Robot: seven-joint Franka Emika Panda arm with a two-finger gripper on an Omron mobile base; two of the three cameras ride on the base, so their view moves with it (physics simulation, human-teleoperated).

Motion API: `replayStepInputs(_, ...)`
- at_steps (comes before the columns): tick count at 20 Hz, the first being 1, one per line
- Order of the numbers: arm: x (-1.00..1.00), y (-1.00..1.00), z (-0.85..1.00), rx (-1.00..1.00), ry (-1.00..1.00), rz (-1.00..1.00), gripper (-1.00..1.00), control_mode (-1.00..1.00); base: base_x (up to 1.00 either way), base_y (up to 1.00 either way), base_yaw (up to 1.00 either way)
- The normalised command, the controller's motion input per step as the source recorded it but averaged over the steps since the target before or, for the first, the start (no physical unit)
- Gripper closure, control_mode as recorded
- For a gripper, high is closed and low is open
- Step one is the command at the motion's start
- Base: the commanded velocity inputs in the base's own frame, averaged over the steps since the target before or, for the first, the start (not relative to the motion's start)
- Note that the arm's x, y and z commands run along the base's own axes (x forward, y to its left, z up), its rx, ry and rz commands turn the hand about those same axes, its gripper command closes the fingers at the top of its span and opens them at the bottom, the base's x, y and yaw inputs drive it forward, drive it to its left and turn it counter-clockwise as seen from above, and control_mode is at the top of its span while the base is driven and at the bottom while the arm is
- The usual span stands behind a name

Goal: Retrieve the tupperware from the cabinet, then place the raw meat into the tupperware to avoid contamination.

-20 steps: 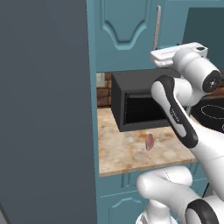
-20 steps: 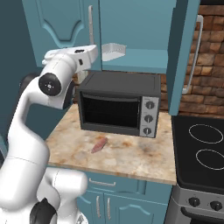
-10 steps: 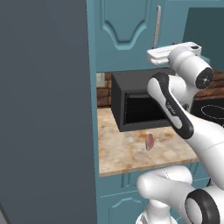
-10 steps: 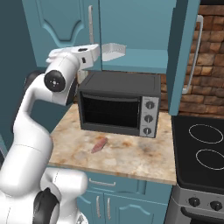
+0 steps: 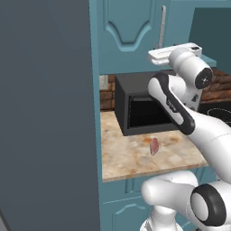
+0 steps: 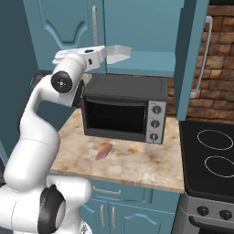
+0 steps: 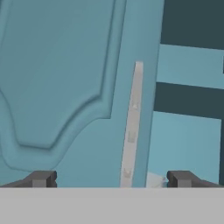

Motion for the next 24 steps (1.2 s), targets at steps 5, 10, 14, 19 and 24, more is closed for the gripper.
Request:
replayStepInputs(5,0.28,0.0,-0.05,0.0,0.0,0.0,-1.0,-1.0,0.0,0.0,0.0)
replayStepInputs(10,0.3,0.0,-0.06,0.0,0.0,0.0,-1.0,-1.0,0.0,0.0,0.0)
replayStepInputs(14,0.31,0.0,-0.06,0.0,0.0,0.0,-1.0,-1.0,0.0,0.0,0.0)
replayStepInputs(19,0.32,0.0,-0.05,0.0,0.0,0.0,-1.0,-1.0,0.0,0.0,0.0)
replayStepInputs(24,0.33,0.0,-0.04,0.0,0.0,0.0,-1.0,-1.0,0.0,0.0,0.0)
